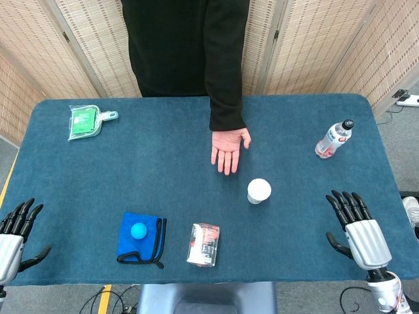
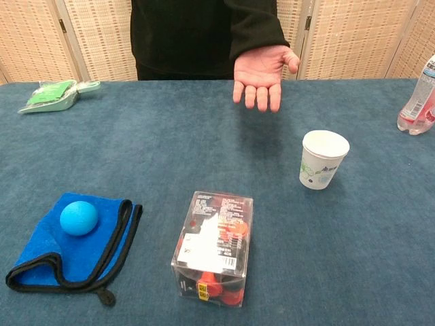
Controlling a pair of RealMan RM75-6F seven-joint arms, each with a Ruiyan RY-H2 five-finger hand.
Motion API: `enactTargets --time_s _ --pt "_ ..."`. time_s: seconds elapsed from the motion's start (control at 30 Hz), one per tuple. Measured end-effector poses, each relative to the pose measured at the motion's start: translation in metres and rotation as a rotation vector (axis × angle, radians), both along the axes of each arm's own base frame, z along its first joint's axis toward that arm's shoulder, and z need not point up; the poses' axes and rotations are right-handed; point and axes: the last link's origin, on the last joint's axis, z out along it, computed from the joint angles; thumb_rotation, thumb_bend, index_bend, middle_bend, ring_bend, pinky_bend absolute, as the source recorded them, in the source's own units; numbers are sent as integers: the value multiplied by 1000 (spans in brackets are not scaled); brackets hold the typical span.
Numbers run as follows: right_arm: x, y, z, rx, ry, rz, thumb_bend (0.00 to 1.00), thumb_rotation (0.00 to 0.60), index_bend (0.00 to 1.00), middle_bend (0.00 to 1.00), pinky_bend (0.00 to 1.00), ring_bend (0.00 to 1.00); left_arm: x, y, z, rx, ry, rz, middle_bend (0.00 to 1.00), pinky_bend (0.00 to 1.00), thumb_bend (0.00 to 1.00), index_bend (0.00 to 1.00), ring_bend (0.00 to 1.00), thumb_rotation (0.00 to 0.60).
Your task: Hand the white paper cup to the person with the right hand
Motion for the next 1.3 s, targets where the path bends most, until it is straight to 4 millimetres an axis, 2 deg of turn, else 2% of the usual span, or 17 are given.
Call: enactTargets --time_s 0.27,0.43,0.67,0.93,1.1,1.3 --pt "-1 -5 -6 61 -21 -15 249 600 0 45 5 20 1 2 -1 -8 -8 -4 0 174 269 79 0 600" --pt "3 -19 -12 152 -45 -16 249 600 0 45 5 20 3 4 -2 -22 -9 -16 0 174 269 79 0 600" --pt "24 -65 -21 292 -65 -40 249 600 0 45 5 20 3 2 0 -29 -31 -22 0 174 269 79 0 600" --pt "59 -126 -46 467 -113 -107 249 600 0 45 5 20 3 -1 3 -31 -48 -32 0 174 269 79 0 600" --pt "81 -148 -66 535 -131 -110 249 600 0 45 5 20 3 -2 7 -21 -65 -37 0 174 269 79 0 600" --pt "91 -161 -83 562 -125 -118 249 600 0 47 5 20 3 -4 10 -23 -79 -45 0 174 269 79 0 600"
